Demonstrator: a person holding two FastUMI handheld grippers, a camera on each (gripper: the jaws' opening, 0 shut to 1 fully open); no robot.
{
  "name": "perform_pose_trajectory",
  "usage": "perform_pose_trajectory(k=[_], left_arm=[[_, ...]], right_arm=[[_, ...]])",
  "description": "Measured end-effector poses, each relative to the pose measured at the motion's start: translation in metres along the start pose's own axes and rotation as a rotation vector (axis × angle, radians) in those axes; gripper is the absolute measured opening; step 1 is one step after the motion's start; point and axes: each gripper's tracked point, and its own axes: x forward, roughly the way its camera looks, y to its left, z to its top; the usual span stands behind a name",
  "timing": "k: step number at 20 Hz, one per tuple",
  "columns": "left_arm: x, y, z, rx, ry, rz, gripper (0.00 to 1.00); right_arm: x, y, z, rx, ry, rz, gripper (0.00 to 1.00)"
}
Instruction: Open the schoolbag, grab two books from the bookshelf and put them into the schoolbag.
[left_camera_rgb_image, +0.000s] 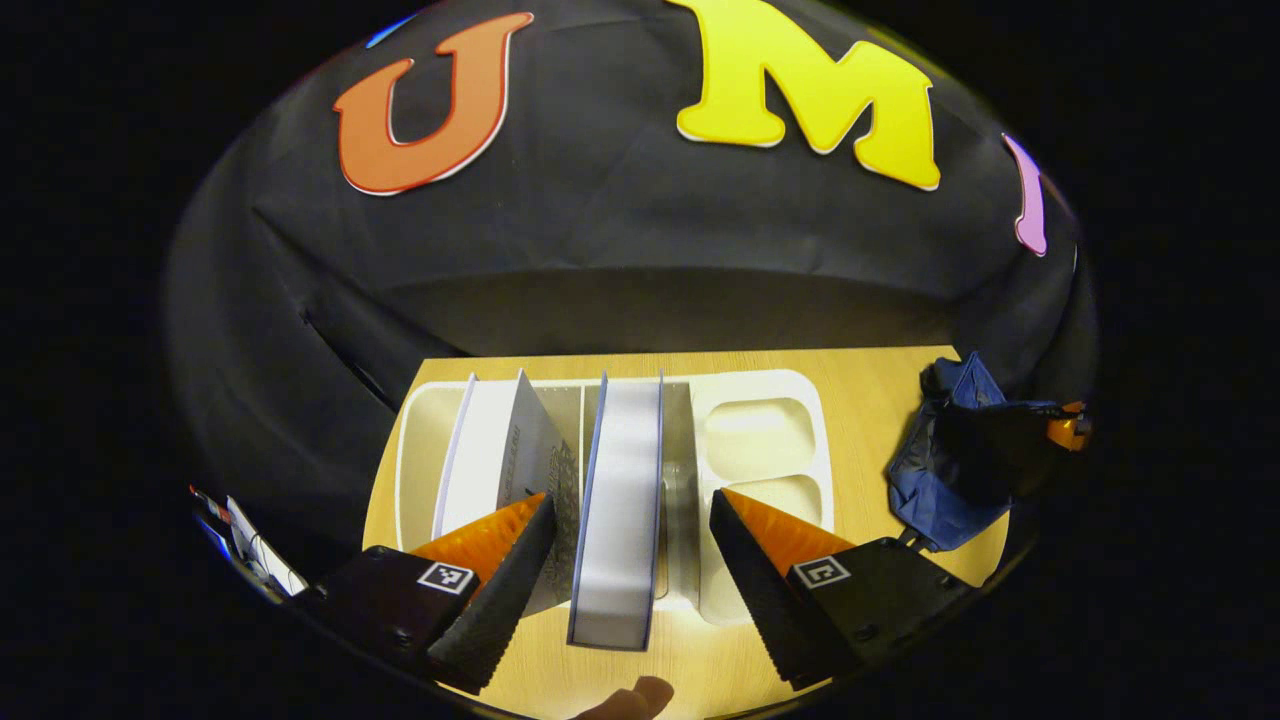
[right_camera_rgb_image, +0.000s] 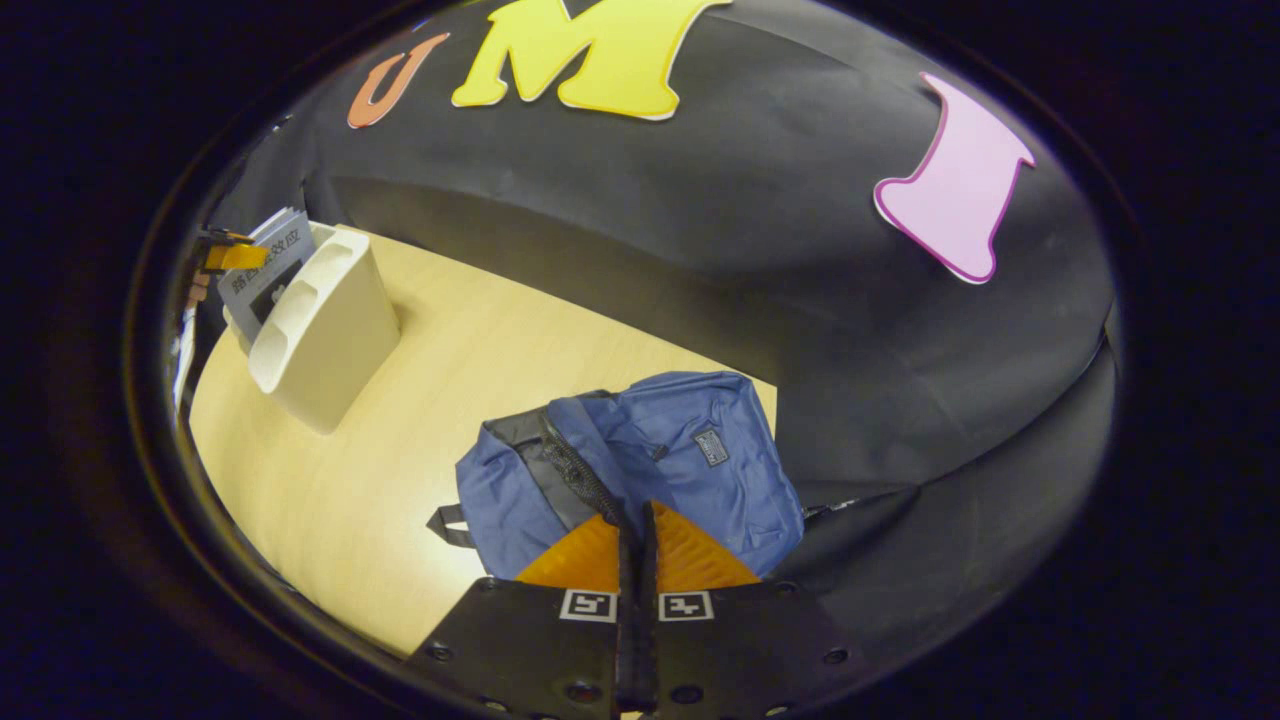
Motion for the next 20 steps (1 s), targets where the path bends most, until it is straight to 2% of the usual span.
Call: perform_pose_trajectory(k=[1, 3, 4, 6, 7, 8, 10, 11, 13, 15, 16, 17, 20], left_arm=[[0.007, 0.000, -0.002, 0.007, 0.027, -0.016, 0.99], [0.015, 0.002, -0.013, 0.009, 0.116, -0.039, 0.91], [0.020, 0.002, -0.019, 0.014, 0.157, -0.047, 0.83], [0.022, 0.006, -0.016, 0.055, 0.193, -0.026, 0.74], [0.026, 0.006, -0.019, 0.076, 0.212, -0.029, 0.72], [0.024, 0.007, -0.023, 0.084, 0.245, -0.031, 0.55], [0.023, 0.007, -0.025, 0.077, 0.296, -0.025, 0.55], [0.020, 0.003, -0.027, 0.059, 0.317, -0.021, 0.50], [0.009, -0.003, -0.029, 0.030, 0.351, -0.019, 0.47], [-0.002, -0.004, -0.028, 0.050, 0.357, -0.003, 0.46], [-0.010, 0.000, -0.027, 0.051, 0.357, 0.015, 0.49], [-0.021, 0.004, -0.027, 0.051, 0.353, 0.035, 0.45], [-0.055, 0.007, -0.027, 0.056, 0.348, 0.043, 0.43]], right_arm=[[0.000, -0.001, 0.000, 0.000, 0.001, 0.001, 0.01], [0.001, -0.001, -0.002, 0.002, 0.004, 0.006, 0.01], [0.000, -0.001, -0.002, 0.001, 0.004, 0.006, 0.01], [0.001, 0.000, -0.002, -0.002, 0.004, 0.009, 0.01], [0.001, 0.001, -0.003, -0.002, 0.007, 0.012, 0.01], [0.001, 0.002, -0.004, 0.003, 0.008, 0.015, 0.01], [0.001, 0.001, -0.004, 0.010, 0.007, 0.016, 0.01], [0.001, 0.001, -0.004, 0.014, 0.008, 0.019, 0.01], [0.001, 0.001, -0.004, 0.017, 0.008, 0.024, 0.01], [0.001, 0.001, -0.009, 0.024, 0.013, 0.031, 0.01], [0.001, 0.002, -0.010, 0.026, 0.010, 0.036, 0.01], [0.001, 0.002, -0.010, 0.026, 0.007, 0.036, 0.01], [0.000, 0.004, -0.014, 0.024, 0.003, 0.050, 0.01]])
